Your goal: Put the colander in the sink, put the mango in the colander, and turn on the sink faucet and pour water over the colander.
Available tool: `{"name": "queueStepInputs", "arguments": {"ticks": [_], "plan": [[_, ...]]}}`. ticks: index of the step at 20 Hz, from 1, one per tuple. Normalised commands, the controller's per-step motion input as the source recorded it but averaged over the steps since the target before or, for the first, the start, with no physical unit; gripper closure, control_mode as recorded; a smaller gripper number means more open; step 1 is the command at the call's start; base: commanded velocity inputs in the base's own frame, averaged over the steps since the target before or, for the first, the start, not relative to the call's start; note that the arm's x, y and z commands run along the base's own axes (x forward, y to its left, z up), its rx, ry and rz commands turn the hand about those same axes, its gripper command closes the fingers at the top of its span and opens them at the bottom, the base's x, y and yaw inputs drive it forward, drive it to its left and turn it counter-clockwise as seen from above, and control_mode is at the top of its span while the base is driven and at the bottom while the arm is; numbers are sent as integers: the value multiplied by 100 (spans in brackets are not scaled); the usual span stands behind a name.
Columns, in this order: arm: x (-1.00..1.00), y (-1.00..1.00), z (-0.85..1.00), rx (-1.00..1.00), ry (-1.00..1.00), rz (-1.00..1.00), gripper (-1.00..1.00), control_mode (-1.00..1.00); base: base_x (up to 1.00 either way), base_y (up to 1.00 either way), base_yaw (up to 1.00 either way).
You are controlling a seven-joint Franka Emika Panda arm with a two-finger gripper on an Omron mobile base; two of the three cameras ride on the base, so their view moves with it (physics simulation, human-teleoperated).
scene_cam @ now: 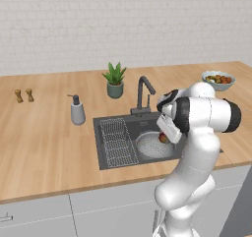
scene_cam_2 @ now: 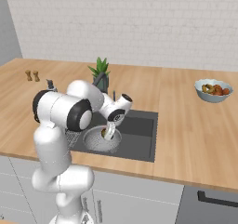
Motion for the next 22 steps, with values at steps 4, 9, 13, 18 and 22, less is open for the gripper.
{"name": "queueStepInputs", "arguments": {"ticks": [4,9,13,18,22], "plan": [[0,3,-49,9,12,-1,100,-100,0,0,0],[6,11,-35,5,6,-2,100,-100,0,0,0],[14,16,-21,0,0,-2,100,-100,0,0,0],[12,23,-20,0,0,-2,100,-100,0,0,0],[2,18,-24,0,-1,-3,100,-100,0,0,0]]}}
